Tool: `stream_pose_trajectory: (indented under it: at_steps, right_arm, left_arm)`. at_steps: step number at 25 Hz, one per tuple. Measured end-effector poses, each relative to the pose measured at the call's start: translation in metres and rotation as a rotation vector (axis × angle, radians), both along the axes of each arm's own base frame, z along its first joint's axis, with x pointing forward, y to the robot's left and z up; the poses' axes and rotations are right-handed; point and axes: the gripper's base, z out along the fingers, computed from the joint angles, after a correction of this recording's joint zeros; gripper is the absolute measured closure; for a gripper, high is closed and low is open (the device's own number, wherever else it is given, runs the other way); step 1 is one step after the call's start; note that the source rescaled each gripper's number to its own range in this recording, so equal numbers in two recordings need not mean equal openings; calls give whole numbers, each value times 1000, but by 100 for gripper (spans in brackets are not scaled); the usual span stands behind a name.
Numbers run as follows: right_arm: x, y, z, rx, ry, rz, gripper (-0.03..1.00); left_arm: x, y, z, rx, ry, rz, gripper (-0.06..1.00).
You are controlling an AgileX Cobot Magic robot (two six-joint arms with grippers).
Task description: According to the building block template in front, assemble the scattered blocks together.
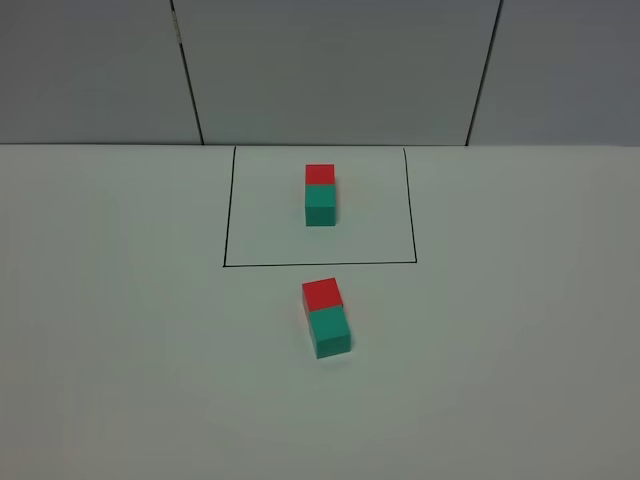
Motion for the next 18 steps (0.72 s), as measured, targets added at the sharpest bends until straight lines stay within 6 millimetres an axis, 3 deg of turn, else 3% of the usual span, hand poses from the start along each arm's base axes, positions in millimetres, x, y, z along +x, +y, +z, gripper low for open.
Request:
stream_pose_trajectory:
  at_steps: [18]
  right_arm:
    - [0,0,0,4,-1,1,39]
  left_arm:
    - [0,0,0,0,0,0,15]
